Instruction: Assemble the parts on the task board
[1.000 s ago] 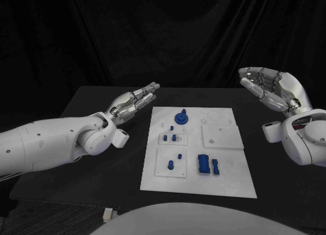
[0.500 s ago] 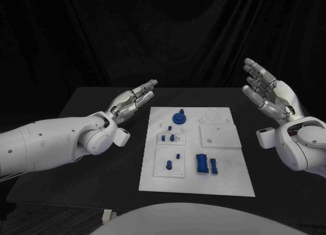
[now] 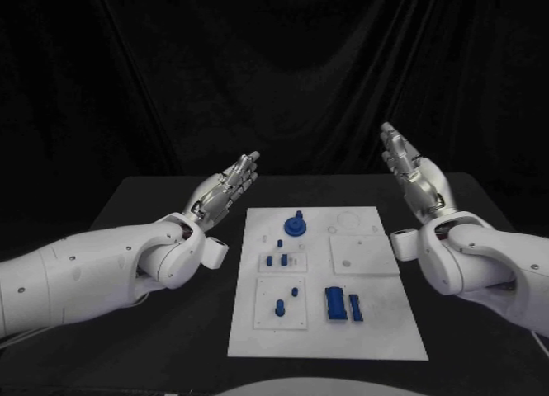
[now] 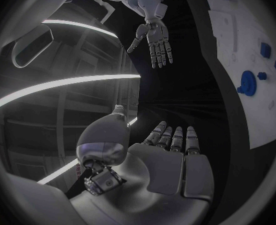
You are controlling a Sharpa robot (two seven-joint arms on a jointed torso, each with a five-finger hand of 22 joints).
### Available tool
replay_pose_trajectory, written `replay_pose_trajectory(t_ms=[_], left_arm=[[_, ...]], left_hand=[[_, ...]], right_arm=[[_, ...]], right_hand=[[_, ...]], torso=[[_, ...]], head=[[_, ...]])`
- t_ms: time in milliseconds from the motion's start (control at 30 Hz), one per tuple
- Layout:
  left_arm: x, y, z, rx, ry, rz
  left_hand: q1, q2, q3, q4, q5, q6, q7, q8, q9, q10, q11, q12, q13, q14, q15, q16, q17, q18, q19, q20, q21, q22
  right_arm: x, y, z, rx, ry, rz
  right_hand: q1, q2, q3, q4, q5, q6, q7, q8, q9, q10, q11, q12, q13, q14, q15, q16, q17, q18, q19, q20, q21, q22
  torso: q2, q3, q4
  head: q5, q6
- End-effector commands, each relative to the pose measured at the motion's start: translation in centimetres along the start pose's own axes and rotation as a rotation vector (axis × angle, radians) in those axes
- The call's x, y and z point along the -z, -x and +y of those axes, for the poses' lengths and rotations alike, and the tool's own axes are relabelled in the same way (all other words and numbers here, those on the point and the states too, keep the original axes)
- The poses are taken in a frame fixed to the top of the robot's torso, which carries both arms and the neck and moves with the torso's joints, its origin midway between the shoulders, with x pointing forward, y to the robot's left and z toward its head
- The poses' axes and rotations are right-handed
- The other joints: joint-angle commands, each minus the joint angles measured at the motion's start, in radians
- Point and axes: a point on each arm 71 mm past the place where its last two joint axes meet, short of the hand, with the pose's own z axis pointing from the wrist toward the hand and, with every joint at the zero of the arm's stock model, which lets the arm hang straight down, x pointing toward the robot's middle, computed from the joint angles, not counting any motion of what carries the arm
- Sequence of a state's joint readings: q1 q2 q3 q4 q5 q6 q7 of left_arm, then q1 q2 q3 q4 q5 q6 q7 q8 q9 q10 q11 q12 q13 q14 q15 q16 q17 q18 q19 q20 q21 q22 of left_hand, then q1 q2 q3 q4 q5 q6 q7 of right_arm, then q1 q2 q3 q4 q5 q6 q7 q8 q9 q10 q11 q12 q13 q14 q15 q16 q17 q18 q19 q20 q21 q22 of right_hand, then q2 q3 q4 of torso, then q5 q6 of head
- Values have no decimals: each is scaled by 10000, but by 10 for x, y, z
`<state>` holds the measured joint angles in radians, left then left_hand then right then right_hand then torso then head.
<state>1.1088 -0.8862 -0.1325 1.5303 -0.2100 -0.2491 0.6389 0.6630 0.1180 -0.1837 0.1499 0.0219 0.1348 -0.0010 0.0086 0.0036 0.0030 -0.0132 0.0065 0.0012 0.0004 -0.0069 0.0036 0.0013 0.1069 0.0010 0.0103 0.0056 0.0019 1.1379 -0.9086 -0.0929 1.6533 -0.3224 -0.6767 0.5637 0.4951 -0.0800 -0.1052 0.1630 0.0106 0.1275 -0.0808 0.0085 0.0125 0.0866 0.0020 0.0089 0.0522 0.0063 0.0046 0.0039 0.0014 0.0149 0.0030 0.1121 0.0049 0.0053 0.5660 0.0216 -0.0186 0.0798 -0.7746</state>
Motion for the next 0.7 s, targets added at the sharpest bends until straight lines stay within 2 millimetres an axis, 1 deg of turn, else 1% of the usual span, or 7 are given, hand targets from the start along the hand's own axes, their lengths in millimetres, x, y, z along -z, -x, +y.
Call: replay_pose_trajectory(t_ms=[33, 100, 133, 167, 200, 333, 700], left_arm=[[-6, 0, 1, -193, 538, -1952], [-11, -4, 0, -153, 673, -2495], [-13, -6, -1, -128, 748, -2763], [-15, -7, -1, -102, 822, -3006], [-16, -9, -2, -75, 897, -3235], [-21, -15, -4, 38, 1196, -4037], [-24, -20, -5, 138, 1455, -4626]], left_hand=[[-2126, -379, 583, -482, -219, -436, 10, -86, -36, -30, 132, -65, -12, -4, 69, -36, -13, -321, -10, -103, -56, -19], [-2472, -440, 668, -567, -219, -488, 10, -86, -36, -30, 132, -65, -12, -4, 69, -36, -13, -320, -10, -103, -56, -19], [-2635, -469, 713, -611, -219, -525, 10, -86, -36, -30, 132, -65, -12, -4, 69, -36, -13, -320, -10, -103, -56, -19], [-2793, -1180, 752, -651, -219, -563, 10, -86, -36, -30, 132, -65, -12, -4, 69, -36, -13, -353, -10, -103, -56, -19], [-2941, -1180, 792, -690, -219, -576, 10, -86, -36, -30, 132, -65, -12, -4, 69, -36, -13, -1069, -10, -103, -56, -19], [-3555, -1180, 965, -1499, -219, -1348, 10, -86, -36, -30, 132, -65, -12, -4, 69, -36, -13, -1069, -10, -103, -56, -19], [-4681, -1180, 1837, -1499, -219, -1348, 10, -86, -36, -30, 132, -65, -12, -4, 69, -36, -13, -1069, -10, -103, -56, -19]], right_arm=[[-4, -5, -17, -1134, -1537, -1218], [-7, -11, -21, -1510, -1866, -1464], [-8, -14, -22, -1676, -2013, -1571], [-9, -17, -24, -1821, -2144, -1664], [-10, -19, -25, -1950, -2261, -1745], [-12, -25, -29, -2309, -2591, -1968], [-12, -26, -30, -2353, -2632, -1995]], right_hand=[[-1590, 800, 341, -515, -106, -409, 808, -85, -125, -866, -20, -89, -522, -63, -46, -39, -14, -149, -30, -370, -49, -53], [-1852, 800, 1052, -601, -106, -473, 808, -85, -125, -866, -20, -89, -522, -63, -46, -39, -14, -149, -30, -398, -49, -53], [-1972, 800, 1052, -658, -106, -516, 808, -85, -125, -866, -20, -89, -522, -63, -46, -39, -14, -149, -30, -1121, -49, -53], [-2093, 800, 1052, -707, -106, -553, 808, -85, -125, -866, -20, -89, -522, -63, -46, -39, -14, -149, -30, -1121, -49, -53], [-2203, 800, 1052, -736, -106, -1275, 808, -85, -125, -866, -20, -89, -522, -63, -46, -39, -14, -149, -30, -1121, -49, -53], [-2624, 800, 1052, -889, -106, -1275, 808, -85, -125, -866, -20, -89, -522, -63, -46, -39, -14, -149, -30, -1121, -49, -53], [-3491, 800, 1052, -1630, -106, -1275, 808, -85, -125, -866, -20, -89, -522, -63, -46, -39, -14, -149, -30, -1121, -49, -53]], torso=[[-96, -95, 81], [-127, -125, 107], [-141, -139, 119], [-153, -151, 130], [-165, -163, 140], [-202, -200, 172], [-218, -216, 186]], head=[[-285, 644], [-413, 920], [-472, 1046], [-524, 1158], [-572, 1262], [-730, 1601], [-798, 1746]])
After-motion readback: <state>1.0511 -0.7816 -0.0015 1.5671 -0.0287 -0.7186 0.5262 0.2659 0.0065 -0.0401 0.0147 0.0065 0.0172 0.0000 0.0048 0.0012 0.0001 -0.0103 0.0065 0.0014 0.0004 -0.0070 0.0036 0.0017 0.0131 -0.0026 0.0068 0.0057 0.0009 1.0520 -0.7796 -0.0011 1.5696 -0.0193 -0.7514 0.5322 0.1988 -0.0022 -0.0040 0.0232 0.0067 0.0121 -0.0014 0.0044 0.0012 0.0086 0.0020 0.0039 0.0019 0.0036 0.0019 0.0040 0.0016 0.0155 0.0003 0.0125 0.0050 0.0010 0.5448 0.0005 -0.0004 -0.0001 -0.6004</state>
